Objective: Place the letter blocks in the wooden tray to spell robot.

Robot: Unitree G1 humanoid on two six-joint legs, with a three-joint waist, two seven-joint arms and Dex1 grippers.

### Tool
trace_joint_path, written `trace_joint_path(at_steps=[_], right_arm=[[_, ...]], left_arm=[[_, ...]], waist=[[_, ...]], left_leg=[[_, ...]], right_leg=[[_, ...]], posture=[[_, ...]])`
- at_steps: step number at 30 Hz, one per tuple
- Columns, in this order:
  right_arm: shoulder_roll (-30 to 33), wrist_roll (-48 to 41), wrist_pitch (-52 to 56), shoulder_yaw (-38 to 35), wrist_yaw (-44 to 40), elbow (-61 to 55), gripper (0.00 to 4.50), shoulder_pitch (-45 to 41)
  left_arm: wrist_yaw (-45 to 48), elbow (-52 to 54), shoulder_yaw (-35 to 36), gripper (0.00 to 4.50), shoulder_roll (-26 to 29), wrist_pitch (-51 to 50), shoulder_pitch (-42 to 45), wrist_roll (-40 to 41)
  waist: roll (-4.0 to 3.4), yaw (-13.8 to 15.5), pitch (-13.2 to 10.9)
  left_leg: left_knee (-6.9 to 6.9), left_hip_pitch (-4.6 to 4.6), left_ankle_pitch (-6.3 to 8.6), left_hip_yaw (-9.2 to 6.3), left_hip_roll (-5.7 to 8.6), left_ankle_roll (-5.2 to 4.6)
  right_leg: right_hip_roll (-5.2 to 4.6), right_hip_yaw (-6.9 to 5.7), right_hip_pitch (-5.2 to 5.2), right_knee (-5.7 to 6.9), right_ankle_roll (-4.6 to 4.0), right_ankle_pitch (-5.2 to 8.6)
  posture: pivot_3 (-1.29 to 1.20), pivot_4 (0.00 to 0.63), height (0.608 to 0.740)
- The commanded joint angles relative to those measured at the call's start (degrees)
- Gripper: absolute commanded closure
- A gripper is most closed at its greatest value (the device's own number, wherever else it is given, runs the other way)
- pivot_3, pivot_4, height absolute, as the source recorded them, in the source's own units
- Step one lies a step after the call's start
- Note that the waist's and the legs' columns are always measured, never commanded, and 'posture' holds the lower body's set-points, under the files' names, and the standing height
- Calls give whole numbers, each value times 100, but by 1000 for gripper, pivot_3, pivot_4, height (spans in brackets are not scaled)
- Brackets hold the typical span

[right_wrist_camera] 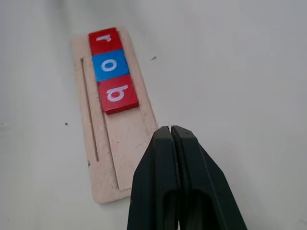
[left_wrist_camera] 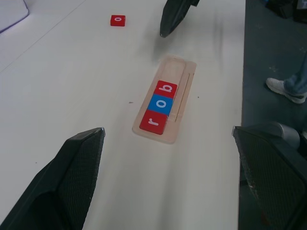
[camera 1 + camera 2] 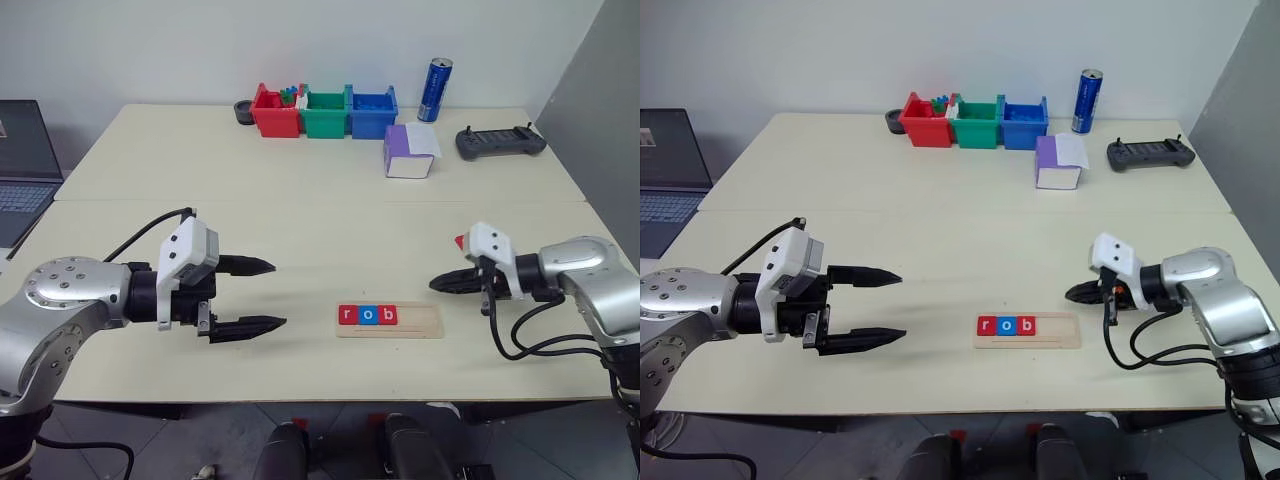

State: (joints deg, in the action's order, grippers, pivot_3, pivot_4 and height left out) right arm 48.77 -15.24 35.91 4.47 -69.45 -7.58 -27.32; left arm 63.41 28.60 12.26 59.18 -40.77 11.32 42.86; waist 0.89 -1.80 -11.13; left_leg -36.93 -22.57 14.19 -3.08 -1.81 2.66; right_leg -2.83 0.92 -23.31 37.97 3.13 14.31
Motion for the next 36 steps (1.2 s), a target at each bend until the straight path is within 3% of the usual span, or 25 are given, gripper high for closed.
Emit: trace_joint_path(at_steps=[1,11,21,26,36], right_arm=[[114,-352,533,-658,408,-414,3478,223],[206,-361,1113,-1031,1306,-444,41,250],[153,-560,1541,-1515,2003,-719,41,615],[-651,-259,2041,-1675,3430,13,41,-128],[-991,-139,2319,-1535,4102,609,41,-633]], left_arm=[[59,-8,33,0,-2,141,74,-14],[314,-495,-542,0,-156,335,657,-238],[593,-845,-840,0,-295,521,983,-432],[644,-853,-881,0,-355,546,993,-491],[671,-685,-700,0,-239,456,840,-380]], waist=[[0,3,0],[0,-4,0],[0,-6,0],[1,-55,1],[0,-9,0]], left_leg=[[0,-1,0,0,0,0],[-1,0,0,0,0,0],[0,-7,0,1,0,0],[-2,0,-1,2,0,-1],[0,-20,-1,3,2,-2]], right_leg=[[0,0,0,0,1,0],[1,0,0,1,5,1],[1,1,-1,-3,4,0],[2,5,-1,4,8,-2],[0,3,-15,-3,-18,-17]], posture=[[0,150,740],[0,150,740],[0,150,740],[0,150,740],[0,150,740]])
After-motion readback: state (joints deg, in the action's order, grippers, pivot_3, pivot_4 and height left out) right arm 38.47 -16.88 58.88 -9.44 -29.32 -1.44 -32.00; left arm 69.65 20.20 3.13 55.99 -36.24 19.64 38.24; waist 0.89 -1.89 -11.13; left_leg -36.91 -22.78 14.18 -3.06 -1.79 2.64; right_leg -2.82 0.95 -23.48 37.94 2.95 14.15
